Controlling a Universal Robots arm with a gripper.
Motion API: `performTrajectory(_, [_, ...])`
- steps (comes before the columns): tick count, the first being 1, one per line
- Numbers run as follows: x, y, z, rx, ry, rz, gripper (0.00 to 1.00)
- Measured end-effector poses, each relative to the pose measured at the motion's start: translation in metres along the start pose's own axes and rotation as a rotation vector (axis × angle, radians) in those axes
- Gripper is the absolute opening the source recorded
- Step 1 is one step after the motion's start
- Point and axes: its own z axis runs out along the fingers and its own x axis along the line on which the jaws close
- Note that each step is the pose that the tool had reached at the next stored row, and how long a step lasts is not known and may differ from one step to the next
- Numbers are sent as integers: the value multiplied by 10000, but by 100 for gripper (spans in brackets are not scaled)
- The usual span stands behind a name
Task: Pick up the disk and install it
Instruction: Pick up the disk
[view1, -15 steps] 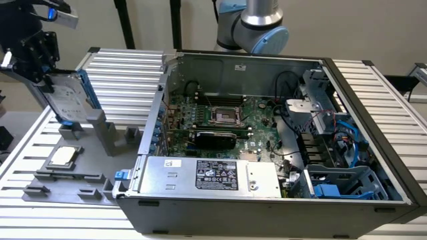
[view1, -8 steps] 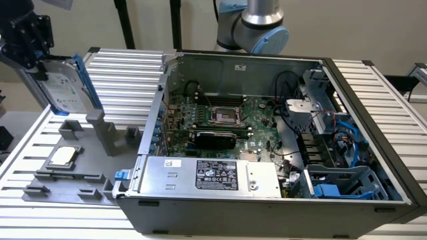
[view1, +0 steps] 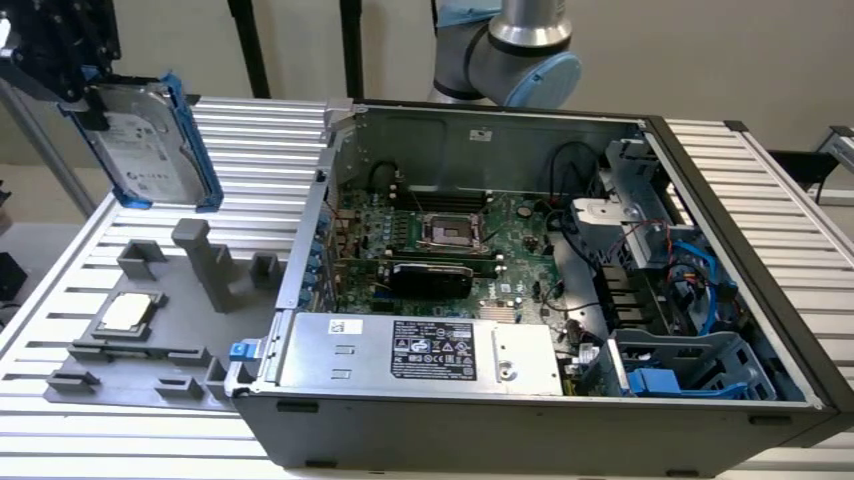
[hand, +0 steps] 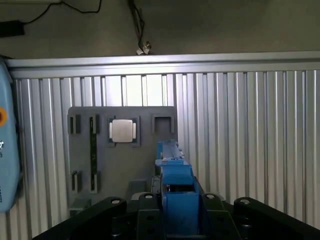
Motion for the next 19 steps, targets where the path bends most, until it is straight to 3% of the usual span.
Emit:
performTrajectory(7, [13, -312, -268, -7, -150, -11, 33])
performTrajectory(19, [109, -849, -777, -13, -250, -15, 33])
